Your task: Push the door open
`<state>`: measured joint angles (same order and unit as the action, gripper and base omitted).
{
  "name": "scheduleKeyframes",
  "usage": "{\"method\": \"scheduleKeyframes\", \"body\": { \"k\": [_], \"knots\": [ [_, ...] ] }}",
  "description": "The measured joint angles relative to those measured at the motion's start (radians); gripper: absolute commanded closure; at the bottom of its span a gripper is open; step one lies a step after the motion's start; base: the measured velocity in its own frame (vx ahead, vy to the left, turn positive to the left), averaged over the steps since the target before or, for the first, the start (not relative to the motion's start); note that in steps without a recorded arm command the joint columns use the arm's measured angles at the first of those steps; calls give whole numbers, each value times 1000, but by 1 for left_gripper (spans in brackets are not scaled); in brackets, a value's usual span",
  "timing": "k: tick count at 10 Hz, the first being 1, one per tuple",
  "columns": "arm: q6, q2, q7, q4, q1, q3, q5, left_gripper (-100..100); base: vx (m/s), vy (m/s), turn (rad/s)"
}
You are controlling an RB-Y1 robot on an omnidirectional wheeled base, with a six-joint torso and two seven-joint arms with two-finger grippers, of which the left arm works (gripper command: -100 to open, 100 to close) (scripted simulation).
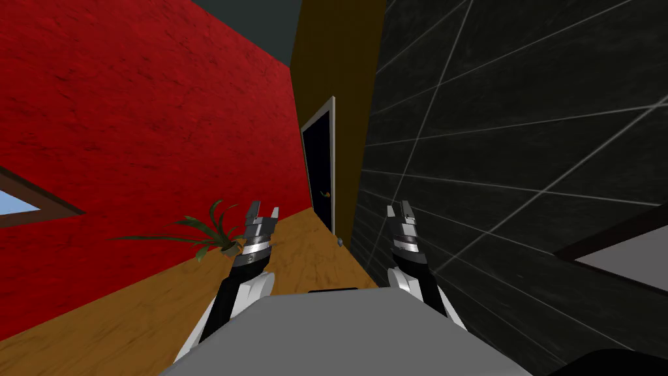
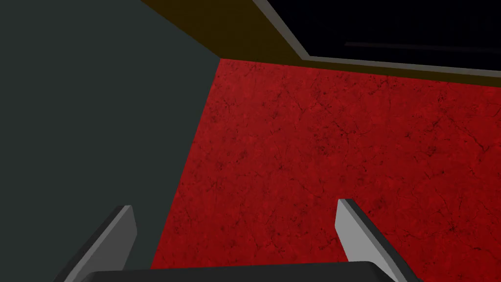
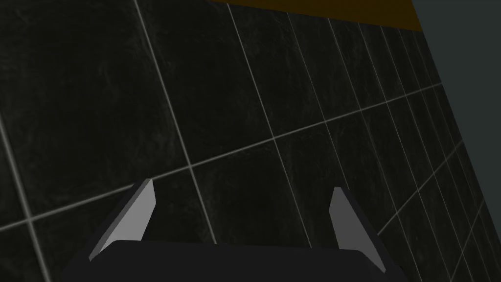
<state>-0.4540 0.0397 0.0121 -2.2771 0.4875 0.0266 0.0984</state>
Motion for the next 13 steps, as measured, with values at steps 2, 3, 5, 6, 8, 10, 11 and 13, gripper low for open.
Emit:
{"method": "scheduleKeyframes", "body": {
  "k": [2, 3, 5, 6, 8, 10, 11, 13],
  "knots": [
    [-2, 8, -3, 48, -26, 0, -2, -100, 119, 93, -165],
    [-3, 12, -5, 68, -35, -2, -3, -100, 107, 114, -88],
    [-12, 19, -7, 110, -51, -4, -5, -100, 80, 102, -126],
    [-15, 20, -10, 138, -63, -7, -8, -100, 92, 95, -127],
    [-24, 27, -12, 187, -82, -9, -9, -100, 86, 95, -107],
    [-26, 30, -17, 227, -103, -12, -12, -100, 78, 85, -112],
    [-27, 31, -19, 251, -117, -13, -14, -100, 78, 98, -115],
    [-29, 35, -23, 295, -137, -15, -16, -100, 80, 101, -142]
  ]
}}
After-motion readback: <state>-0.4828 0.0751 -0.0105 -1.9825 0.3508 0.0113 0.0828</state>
